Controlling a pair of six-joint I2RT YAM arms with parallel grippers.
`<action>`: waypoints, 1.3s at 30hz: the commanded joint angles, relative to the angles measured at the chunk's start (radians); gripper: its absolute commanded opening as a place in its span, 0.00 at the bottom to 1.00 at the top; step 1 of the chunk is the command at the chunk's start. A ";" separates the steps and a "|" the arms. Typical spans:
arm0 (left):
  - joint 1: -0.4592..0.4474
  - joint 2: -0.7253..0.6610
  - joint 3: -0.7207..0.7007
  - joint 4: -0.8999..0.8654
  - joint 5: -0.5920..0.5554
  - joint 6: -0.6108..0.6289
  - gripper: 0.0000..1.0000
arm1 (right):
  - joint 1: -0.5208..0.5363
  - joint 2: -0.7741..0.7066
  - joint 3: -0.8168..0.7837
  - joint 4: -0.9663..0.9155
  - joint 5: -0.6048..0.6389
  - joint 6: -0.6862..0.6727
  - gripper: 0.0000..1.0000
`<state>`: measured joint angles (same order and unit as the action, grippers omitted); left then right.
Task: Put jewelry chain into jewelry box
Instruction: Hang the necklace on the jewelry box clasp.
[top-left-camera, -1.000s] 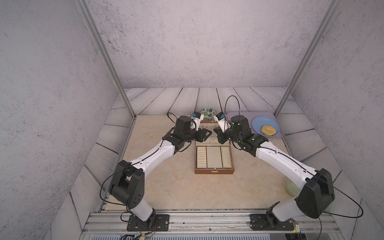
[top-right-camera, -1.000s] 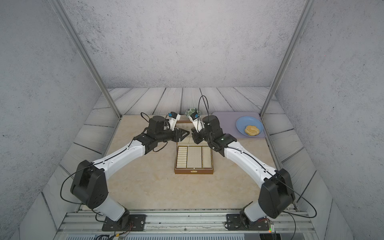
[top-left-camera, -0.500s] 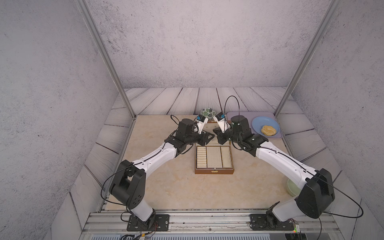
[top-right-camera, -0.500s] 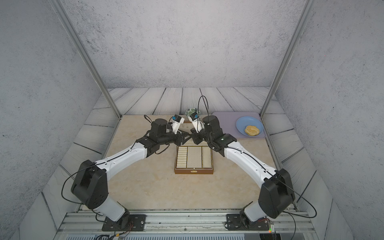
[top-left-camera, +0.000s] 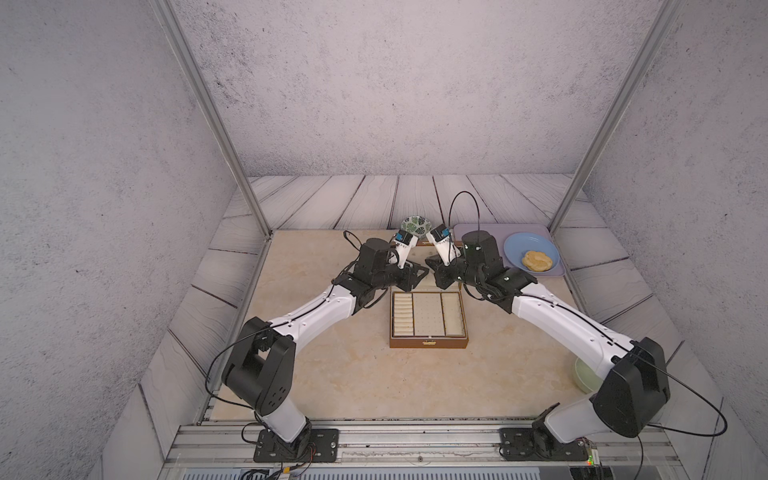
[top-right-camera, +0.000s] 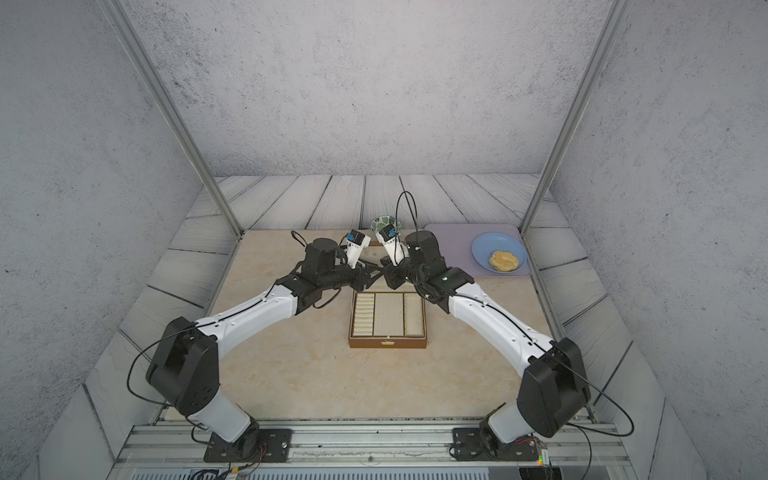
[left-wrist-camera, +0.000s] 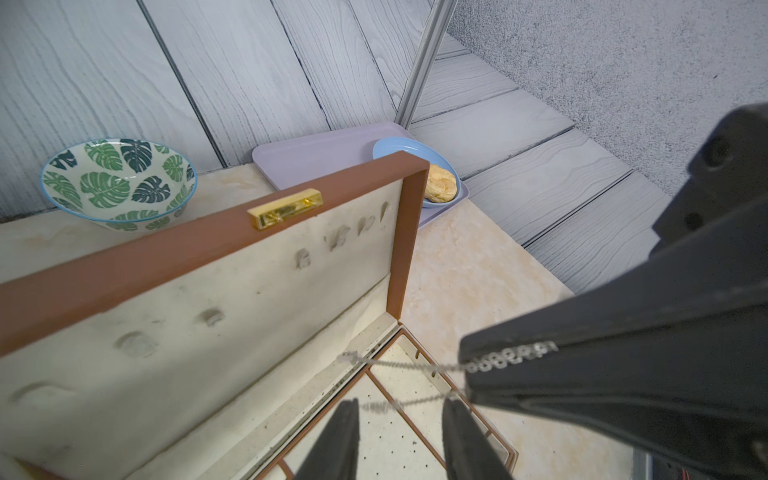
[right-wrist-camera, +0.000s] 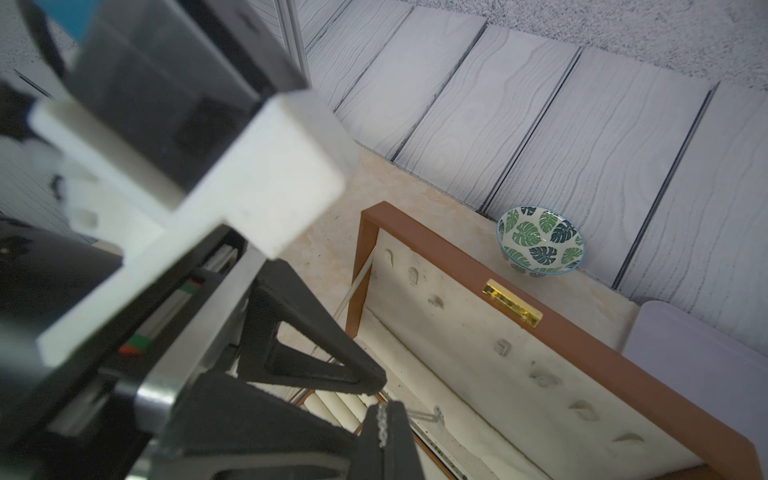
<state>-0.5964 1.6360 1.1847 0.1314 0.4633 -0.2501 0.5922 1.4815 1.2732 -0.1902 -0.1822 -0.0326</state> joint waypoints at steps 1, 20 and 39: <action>-0.009 0.020 0.023 0.028 -0.009 0.021 0.37 | -0.003 -0.030 0.016 -0.005 -0.013 0.011 0.00; -0.014 0.040 0.052 0.008 -0.053 0.041 0.00 | -0.003 -0.036 0.004 0.006 -0.008 0.010 0.00; -0.014 0.021 0.028 -0.006 -0.044 0.054 0.13 | -0.003 -0.028 0.002 0.011 -0.002 0.004 0.00</action>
<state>-0.6071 1.6745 1.2091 0.1287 0.4076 -0.2058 0.5922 1.4807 1.2720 -0.1837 -0.1837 -0.0299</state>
